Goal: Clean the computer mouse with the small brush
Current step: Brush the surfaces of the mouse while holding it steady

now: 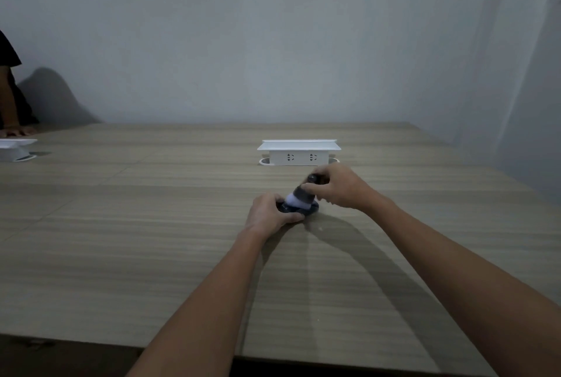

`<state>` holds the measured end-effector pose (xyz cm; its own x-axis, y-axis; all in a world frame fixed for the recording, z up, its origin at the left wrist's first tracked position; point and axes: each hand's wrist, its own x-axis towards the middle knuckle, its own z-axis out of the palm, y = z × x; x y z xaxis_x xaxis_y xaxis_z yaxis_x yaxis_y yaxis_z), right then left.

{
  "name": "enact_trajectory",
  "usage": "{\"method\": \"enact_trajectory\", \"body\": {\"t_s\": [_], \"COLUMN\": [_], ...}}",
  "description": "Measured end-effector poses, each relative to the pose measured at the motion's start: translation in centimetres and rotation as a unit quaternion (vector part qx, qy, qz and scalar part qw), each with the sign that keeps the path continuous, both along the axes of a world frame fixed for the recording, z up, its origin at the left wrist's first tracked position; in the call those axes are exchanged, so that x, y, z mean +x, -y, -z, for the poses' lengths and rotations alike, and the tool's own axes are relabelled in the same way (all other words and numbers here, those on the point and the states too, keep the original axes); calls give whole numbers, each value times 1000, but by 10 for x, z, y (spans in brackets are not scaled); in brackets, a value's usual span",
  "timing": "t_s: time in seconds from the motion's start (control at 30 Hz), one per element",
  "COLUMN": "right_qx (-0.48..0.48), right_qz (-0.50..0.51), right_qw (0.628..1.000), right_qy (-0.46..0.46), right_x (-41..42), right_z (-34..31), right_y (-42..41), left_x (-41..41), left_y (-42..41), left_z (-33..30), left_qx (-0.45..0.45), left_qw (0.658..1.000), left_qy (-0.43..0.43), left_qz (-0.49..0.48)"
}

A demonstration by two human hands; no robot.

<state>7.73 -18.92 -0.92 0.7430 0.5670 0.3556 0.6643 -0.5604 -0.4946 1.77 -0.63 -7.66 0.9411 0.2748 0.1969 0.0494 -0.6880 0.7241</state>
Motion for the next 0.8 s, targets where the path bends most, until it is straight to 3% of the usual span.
{"method": "enact_trajectory", "body": {"t_s": [0.2,0.3,0.47,0.6,0.8], "right_qx": [-26,-14,-43,-15,-41], "right_qz": [16,-29,18,-46,26], "right_qw": [997,997,995,997,997], "right_qy": [73,66,88,68,53], "right_x": [-1,-3,5,-3,6], "right_z": [1,3,6,4,3], "right_y": [0,-2,6,3,7], "left_x": [1,2,0,-1,-3], "left_y": [3,2,4,3,6], "left_z": [-1,-2,-3,-4,-5], "left_qx": [2,7,8,6,9], "left_qw": [1000,1000,1000,999,999], "left_qy": [-15,-18,-17,-21,-17], "left_qz": [-23,-24,-25,-23,-31]}}
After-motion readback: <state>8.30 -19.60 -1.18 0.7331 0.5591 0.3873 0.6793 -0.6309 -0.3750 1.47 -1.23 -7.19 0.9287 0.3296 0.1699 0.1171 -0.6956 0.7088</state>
